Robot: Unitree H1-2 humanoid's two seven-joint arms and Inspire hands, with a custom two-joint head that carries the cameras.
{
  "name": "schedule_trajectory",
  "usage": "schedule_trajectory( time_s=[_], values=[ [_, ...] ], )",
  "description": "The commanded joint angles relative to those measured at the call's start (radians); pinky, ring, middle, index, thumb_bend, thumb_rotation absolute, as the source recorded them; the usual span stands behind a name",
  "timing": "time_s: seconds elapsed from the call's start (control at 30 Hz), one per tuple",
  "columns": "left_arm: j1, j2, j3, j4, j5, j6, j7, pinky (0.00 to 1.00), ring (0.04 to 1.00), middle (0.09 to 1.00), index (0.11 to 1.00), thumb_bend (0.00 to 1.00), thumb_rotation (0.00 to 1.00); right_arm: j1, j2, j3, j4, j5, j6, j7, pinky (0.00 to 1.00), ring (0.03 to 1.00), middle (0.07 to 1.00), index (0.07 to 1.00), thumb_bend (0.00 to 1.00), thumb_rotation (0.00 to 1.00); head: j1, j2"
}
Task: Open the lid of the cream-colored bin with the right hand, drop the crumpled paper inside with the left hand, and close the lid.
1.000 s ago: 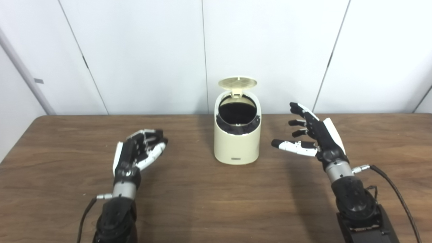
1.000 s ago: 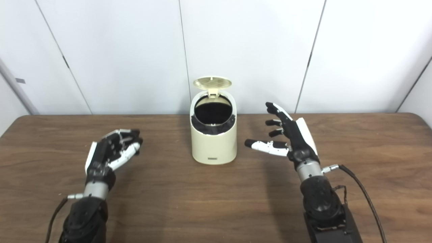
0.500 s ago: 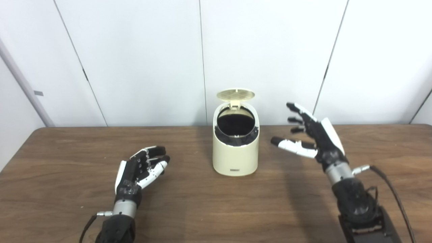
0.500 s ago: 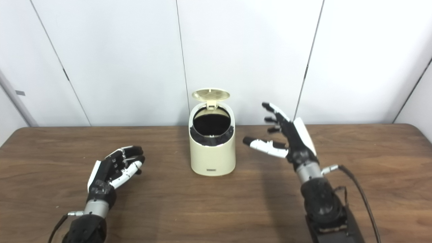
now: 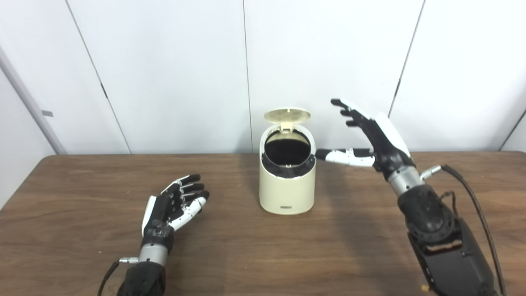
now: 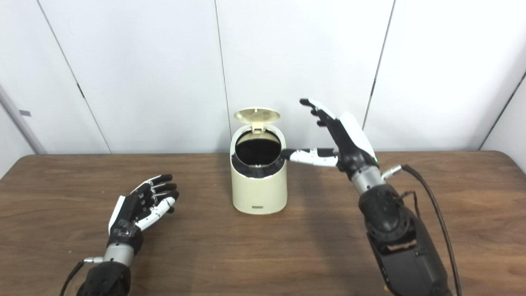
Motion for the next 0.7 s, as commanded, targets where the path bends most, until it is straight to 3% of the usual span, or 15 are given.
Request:
schedule_trajectory(
  time_s=[0.0, 0.1, 0.27, 0.67],
  values=[
    [-0.023, 0.004, -0.002, -0.010, 0.000, -0.029, 0.015, 0.52, 0.655, 0.709, 0.748, 0.59, 0.23, -0.069, -0.023, 0.008, -0.017, -0.009, -0.019, 0.023, 0.84, 0.930, 0.959, 0.929, 0.74, 0.53, 0.001, 0.000],
    [-0.023, 0.003, -0.001, -0.008, -0.004, -0.030, 0.017, 0.52, 0.651, 0.705, 0.746, 0.60, 0.23, -0.084, -0.032, 0.022, -0.005, -0.016, -0.026, 0.040, 0.81, 0.926, 0.959, 0.938, 0.71, 0.56, 0.003, -0.001],
    [-0.022, 0.004, -0.001, -0.012, -0.004, -0.027, 0.021, 0.52, 0.649, 0.703, 0.746, 0.58, 0.22, -0.103, -0.033, 0.035, 0.007, -0.026, -0.026, 0.062, 0.86, 0.954, 0.972, 0.952, 0.68, 0.64, 0.005, -0.002],
    [-0.022, 0.007, -0.010, -0.016, 0.004, -0.028, 0.031, 0.52, 0.655, 0.701, 0.737, 0.59, 0.23, -0.165, -0.035, 0.085, 0.042, -0.065, -0.031, 0.121, 0.92, 0.978, 0.970, 0.943, 0.69, 0.66, 0.009, 0.000]
  ],
)
